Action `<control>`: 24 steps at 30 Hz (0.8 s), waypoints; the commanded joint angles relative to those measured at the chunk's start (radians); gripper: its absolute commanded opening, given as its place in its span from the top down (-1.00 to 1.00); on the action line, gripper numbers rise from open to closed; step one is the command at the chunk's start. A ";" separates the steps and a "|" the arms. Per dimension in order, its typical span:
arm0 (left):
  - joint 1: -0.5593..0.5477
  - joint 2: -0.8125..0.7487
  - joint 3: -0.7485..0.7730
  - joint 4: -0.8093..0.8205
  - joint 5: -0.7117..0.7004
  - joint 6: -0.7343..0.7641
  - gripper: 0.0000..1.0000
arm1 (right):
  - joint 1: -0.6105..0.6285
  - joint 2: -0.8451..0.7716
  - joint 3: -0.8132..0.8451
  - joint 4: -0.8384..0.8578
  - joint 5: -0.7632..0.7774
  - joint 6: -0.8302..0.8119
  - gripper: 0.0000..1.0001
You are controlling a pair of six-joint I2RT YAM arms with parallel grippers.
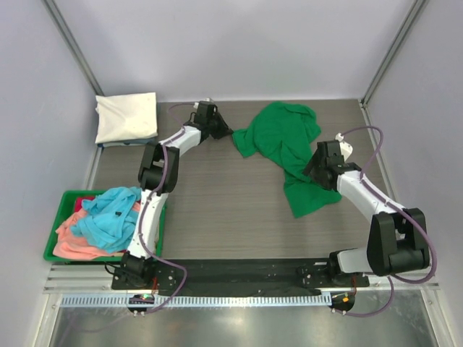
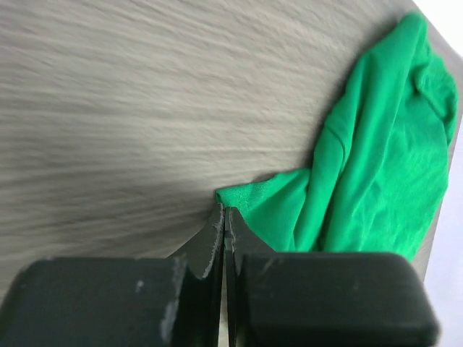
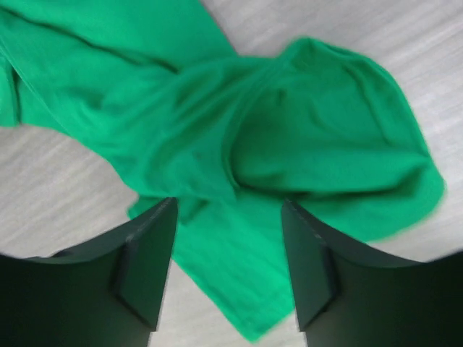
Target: Fold and stack the t-shirts
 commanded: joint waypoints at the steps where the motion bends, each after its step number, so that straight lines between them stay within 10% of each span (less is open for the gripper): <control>1: 0.017 -0.031 -0.028 -0.013 0.011 -0.006 0.99 | -0.005 0.057 0.057 0.110 -0.018 0.003 -0.25; 10: 0.018 -0.020 -0.025 0.006 0.039 -0.029 0.99 | -0.006 0.160 0.070 0.148 -0.031 0.014 -0.09; 24: 0.035 -0.060 -0.103 0.055 0.031 -0.043 1.00 | -0.006 0.119 0.034 0.204 -0.104 -0.002 0.97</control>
